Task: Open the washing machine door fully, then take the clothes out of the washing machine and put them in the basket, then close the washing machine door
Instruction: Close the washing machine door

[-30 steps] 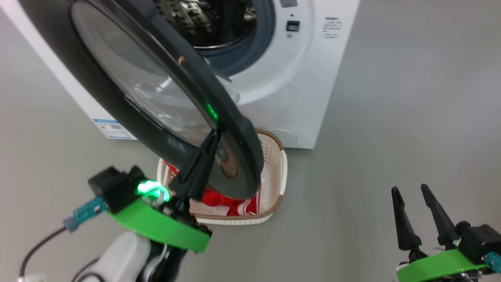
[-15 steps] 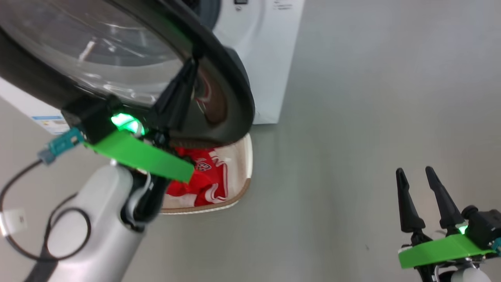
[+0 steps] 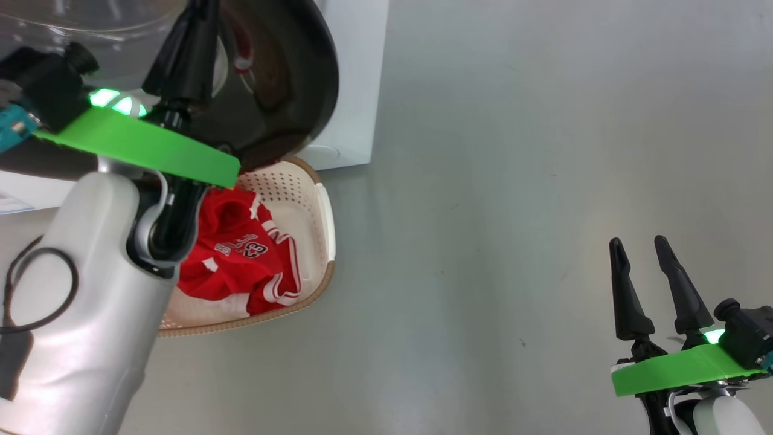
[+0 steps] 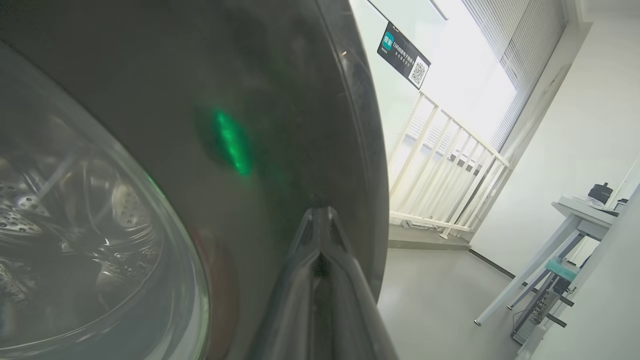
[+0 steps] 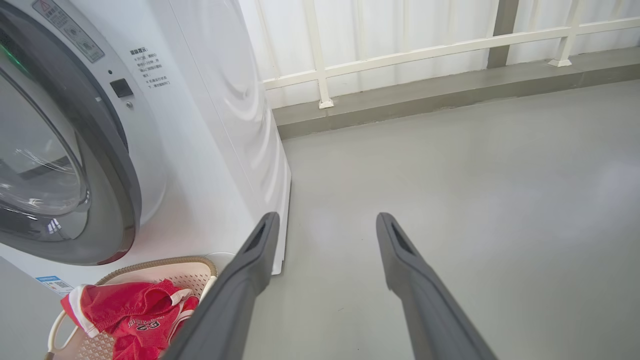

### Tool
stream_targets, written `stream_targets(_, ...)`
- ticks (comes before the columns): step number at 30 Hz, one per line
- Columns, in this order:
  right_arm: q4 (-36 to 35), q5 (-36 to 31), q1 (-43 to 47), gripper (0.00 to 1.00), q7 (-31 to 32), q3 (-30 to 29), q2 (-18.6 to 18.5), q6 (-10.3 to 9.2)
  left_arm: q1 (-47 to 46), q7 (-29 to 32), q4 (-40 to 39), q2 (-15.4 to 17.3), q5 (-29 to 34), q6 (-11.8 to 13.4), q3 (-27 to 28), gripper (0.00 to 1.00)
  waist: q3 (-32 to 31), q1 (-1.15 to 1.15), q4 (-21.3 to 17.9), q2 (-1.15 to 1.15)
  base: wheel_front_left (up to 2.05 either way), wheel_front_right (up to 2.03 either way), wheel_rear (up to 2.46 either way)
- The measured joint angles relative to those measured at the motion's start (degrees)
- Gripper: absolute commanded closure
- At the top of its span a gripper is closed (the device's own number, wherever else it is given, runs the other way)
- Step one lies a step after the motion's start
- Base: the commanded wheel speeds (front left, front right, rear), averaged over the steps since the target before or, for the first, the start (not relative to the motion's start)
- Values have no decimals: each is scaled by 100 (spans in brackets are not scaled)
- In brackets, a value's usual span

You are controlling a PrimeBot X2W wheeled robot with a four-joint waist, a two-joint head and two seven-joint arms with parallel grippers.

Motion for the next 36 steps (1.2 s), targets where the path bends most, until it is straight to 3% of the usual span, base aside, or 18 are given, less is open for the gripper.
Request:
stream_targets(13,-2,77,-5,0,0,-58,4,0,62,0,159,-25,125,0,118,97,-18,0,-25,0,0,0,0)
stream_targets(14,-1,63,-4,0,0,-64,4,0,131,0,158,-26,189,0,152,91,-45,0,-1,0,0,0,0)
stream_targets(24,15,-300,201,0,0,-93,9,0,1596,1,71,-322,549,0,655,91,-503,0,390,0,0,0,0)
stream_targets(32,34,-422,416,0,1,-121,-96,0,2437,1,41,-479,1076,0,1037,68,-825,0,789,0,0,0,0)
stream_targets(36,37,-426,524,0,0,-115,-112,0,2844,1,-9,-581,1184,0,1291,51,-1008,0,936,0,0,0,0)
